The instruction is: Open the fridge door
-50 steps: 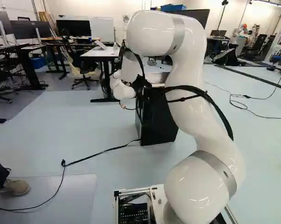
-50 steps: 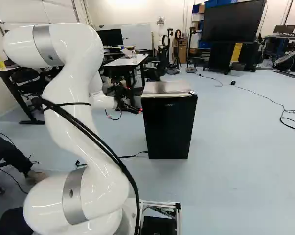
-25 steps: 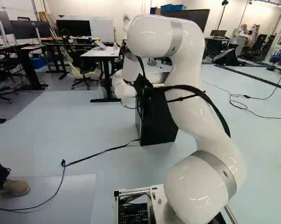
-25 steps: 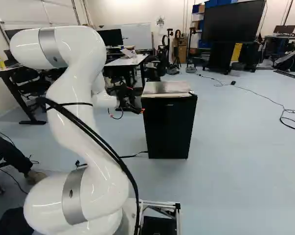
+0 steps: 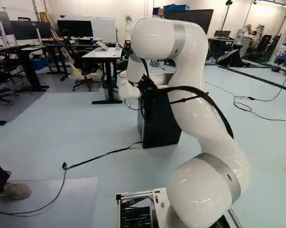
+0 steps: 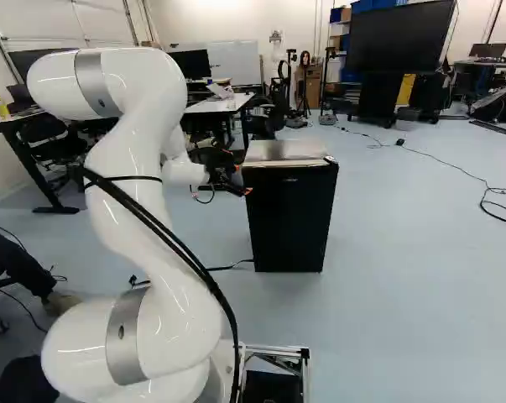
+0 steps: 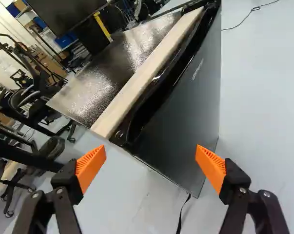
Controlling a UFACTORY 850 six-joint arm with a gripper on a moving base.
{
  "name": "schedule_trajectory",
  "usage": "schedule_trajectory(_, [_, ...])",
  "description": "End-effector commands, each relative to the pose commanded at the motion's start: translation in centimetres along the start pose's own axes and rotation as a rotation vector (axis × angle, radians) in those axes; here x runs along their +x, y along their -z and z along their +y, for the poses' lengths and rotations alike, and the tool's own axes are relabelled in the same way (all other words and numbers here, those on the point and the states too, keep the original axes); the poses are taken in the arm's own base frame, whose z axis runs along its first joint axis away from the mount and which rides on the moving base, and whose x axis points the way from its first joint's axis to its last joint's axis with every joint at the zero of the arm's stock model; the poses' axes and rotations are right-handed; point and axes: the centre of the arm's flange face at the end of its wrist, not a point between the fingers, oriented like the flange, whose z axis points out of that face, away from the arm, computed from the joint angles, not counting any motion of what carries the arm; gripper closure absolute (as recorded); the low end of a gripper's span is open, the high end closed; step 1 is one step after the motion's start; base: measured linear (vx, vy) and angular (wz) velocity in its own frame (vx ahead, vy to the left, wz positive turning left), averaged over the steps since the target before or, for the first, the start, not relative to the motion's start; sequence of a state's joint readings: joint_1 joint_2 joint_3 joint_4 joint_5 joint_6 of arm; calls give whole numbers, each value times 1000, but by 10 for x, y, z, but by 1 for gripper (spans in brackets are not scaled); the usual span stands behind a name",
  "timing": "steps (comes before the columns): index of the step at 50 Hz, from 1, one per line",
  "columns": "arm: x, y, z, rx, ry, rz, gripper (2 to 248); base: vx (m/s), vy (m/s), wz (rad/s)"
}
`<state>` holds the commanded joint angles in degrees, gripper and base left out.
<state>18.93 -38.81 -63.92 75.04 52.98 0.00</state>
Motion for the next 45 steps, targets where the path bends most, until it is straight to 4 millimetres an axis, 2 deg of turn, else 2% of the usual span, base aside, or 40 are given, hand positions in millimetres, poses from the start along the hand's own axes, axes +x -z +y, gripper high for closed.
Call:
schedule_trajectory(18, [8, -10, 7, -48, -34, 9, 3, 0, 0, 0])
schedule_trajectory(45, [31, -7, 52, -143, -51, 17, 3, 2, 4, 8])
